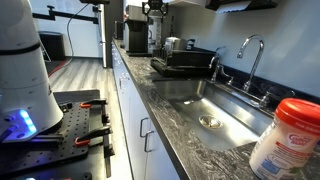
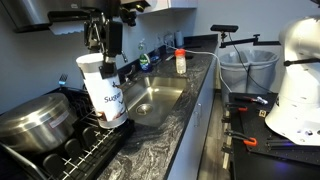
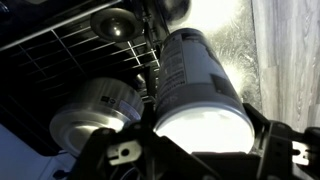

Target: Pick up the bottle and put it on the left side of the counter

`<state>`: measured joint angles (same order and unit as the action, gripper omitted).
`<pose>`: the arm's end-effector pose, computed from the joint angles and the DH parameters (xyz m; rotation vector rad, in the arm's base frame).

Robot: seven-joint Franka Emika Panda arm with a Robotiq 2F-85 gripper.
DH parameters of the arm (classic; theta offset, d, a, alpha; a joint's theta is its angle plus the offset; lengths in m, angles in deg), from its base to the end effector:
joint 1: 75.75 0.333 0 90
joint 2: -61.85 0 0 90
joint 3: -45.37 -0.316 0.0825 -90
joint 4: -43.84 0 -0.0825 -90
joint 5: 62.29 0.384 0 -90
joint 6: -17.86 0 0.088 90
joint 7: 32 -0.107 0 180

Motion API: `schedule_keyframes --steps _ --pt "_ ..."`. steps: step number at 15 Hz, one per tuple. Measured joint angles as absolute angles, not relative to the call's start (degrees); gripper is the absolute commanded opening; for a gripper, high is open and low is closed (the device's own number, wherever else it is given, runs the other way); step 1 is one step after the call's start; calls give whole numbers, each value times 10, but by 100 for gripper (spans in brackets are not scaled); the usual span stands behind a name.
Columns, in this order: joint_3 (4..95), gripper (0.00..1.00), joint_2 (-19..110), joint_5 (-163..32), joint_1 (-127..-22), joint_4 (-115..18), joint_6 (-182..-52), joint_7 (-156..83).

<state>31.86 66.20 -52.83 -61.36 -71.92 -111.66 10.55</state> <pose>0.4945 0.2700 0.5157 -2.5345 -1.6366 -0.4985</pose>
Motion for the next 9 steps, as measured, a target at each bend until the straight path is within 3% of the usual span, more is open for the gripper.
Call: schedule_keyframes --steps 9 --pt "356 60 667 -533 -636 -682 -1121 99"
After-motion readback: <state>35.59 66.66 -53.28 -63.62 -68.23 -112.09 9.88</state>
